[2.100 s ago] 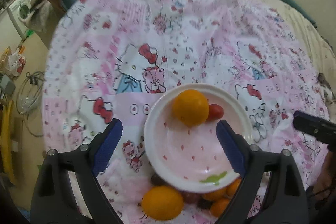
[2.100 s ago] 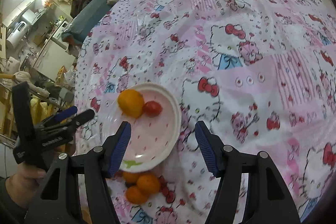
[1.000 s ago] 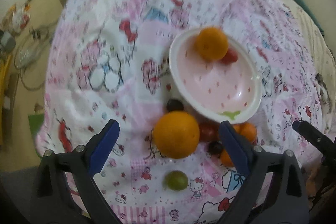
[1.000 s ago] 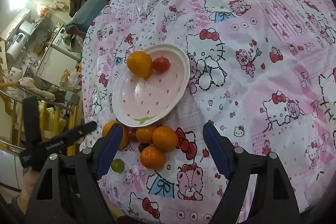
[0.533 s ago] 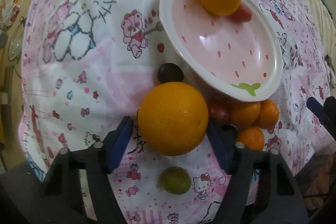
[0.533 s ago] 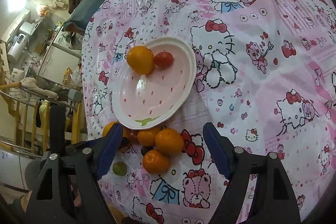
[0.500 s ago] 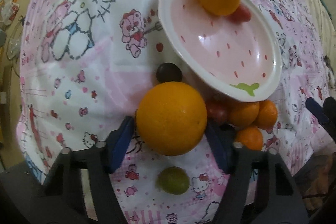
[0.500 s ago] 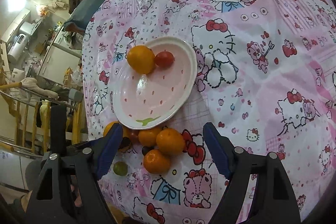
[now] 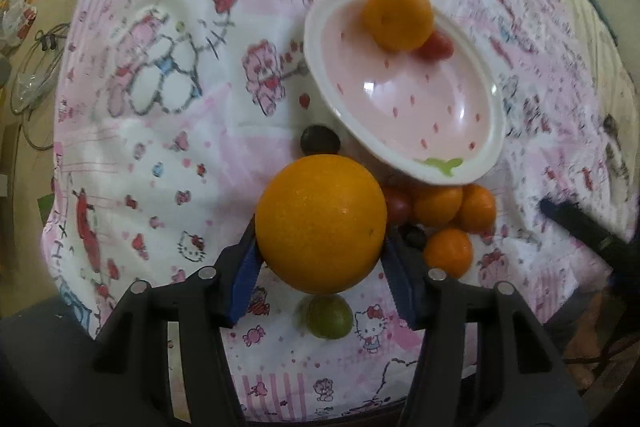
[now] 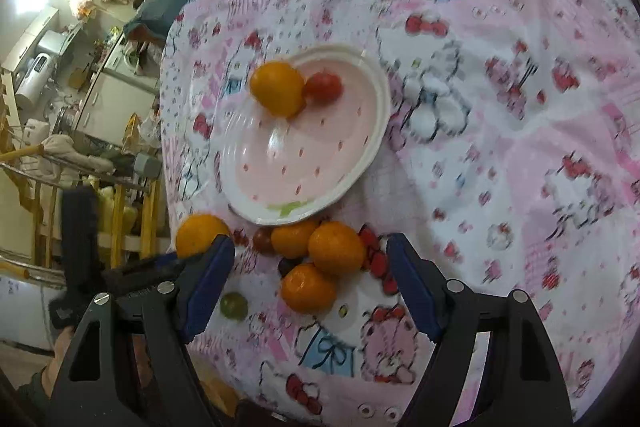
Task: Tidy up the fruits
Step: 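Grasp another large orange with the left gripper while the right grasps a tangerine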
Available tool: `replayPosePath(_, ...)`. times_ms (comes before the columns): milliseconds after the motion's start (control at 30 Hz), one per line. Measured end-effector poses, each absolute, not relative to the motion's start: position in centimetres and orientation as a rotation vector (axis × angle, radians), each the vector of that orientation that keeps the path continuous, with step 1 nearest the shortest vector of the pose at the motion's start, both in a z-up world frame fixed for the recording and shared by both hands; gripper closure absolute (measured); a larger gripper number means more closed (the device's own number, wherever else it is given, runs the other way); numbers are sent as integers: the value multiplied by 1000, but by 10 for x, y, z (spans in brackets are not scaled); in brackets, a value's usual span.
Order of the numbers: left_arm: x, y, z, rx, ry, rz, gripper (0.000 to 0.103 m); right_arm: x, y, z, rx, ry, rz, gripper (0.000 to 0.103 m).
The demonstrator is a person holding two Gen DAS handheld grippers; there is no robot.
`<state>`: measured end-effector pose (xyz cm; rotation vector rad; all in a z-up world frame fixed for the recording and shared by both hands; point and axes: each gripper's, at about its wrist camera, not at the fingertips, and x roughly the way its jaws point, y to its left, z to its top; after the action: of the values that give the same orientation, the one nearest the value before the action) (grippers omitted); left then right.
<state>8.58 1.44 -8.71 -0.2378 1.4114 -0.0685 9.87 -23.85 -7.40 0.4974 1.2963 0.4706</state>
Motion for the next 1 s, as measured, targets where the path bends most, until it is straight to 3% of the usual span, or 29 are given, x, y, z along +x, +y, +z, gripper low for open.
replayPosePath(533,88,34,-62,-275,1328,-49,50,89,-177,-128,329,1523,480,38)
replayPosePath(700,86,38,-63,-283,1328,-43,50,89,-172,-131,266,1522,484,55)
replayPosePath(1000,86,39,-67,-271,1333,-25,50,82,-178,-124,252,1511,519,57)
